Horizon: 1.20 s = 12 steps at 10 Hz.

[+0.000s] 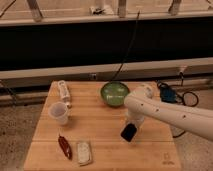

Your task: Place the eraser in the ceramic cup

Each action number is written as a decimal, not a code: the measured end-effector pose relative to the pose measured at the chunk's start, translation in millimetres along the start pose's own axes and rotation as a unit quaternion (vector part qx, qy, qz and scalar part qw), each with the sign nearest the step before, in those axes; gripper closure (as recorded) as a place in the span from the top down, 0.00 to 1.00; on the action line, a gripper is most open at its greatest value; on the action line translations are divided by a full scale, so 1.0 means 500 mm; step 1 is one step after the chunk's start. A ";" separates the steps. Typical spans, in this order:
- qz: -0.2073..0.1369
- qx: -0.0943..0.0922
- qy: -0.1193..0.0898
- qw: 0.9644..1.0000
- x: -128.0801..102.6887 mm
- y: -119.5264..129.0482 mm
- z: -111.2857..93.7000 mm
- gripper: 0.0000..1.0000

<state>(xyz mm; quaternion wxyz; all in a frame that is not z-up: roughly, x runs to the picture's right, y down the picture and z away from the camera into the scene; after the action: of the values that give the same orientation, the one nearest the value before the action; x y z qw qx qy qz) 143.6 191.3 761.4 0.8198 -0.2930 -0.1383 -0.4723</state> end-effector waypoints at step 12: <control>-0.063 -0.010 0.044 0.997 -0.001 -0.167 -0.105 0.00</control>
<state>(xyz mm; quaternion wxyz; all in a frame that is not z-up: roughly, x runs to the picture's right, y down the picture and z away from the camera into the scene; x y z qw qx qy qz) 69.4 127.6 748.9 0.7906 -0.2710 -0.1159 -0.5368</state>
